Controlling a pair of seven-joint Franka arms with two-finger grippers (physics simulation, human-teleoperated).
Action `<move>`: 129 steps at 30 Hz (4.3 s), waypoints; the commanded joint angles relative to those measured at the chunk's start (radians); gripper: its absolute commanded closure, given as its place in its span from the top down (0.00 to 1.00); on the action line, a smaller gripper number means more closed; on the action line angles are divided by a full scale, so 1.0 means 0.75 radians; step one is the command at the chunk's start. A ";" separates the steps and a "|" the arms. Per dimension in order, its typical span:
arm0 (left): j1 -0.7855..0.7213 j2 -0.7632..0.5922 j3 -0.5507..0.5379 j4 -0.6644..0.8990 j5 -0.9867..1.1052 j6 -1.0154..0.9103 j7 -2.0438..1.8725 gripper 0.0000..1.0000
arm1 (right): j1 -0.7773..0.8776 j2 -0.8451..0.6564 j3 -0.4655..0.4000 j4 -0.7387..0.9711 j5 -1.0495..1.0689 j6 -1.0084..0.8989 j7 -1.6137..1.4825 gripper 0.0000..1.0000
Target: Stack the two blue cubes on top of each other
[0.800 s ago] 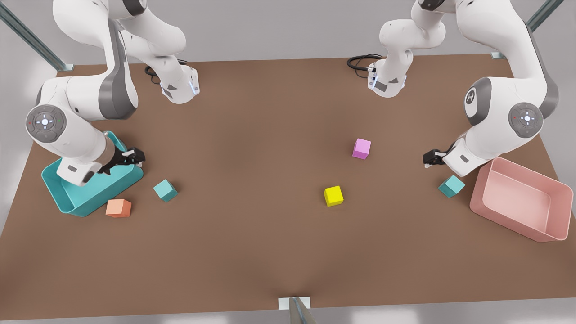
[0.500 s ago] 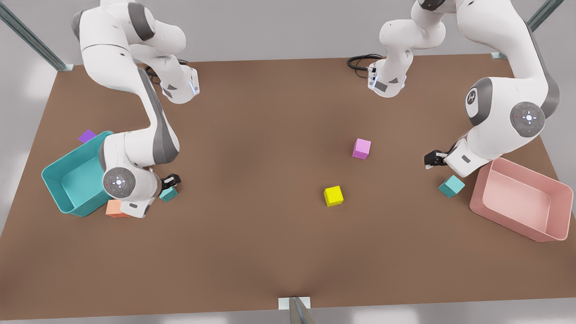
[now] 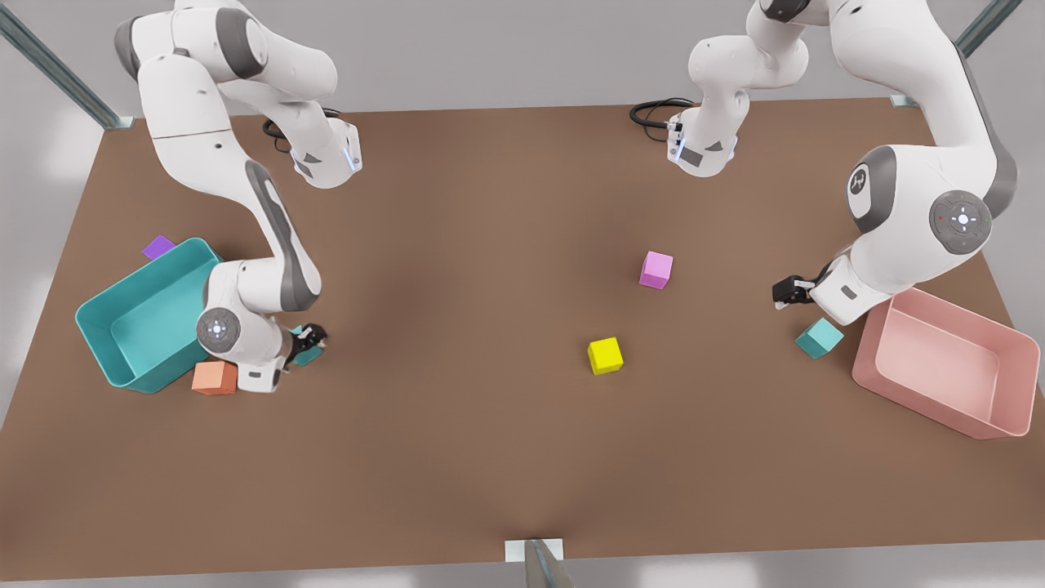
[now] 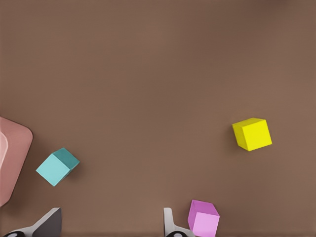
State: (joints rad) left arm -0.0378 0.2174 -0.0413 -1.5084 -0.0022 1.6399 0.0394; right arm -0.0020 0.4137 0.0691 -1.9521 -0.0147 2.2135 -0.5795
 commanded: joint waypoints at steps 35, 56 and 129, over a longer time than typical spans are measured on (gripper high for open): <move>0.022 0.013 0.000 0.001 -0.001 -0.004 0.003 1.00 | -0.104 0.021 -0.004 -0.173 0.165 0.157 -0.551 1.00; 0.089 0.066 0.000 0.005 0.007 -0.055 -0.050 1.00 | -0.106 0.107 0.004 -0.144 0.179 0.209 -0.530 0.54; 0.515 0.504 0.026 -0.449 -0.063 0.730 -0.828 1.00 | -0.220 -0.012 0.125 0.950 -0.134 -0.998 0.155 1.00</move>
State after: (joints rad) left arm 0.3487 0.5922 -0.0214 -1.8458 -0.0521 2.1722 -0.5627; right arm -0.1672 0.4056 0.1624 -1.2399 -0.1131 1.4821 -0.3758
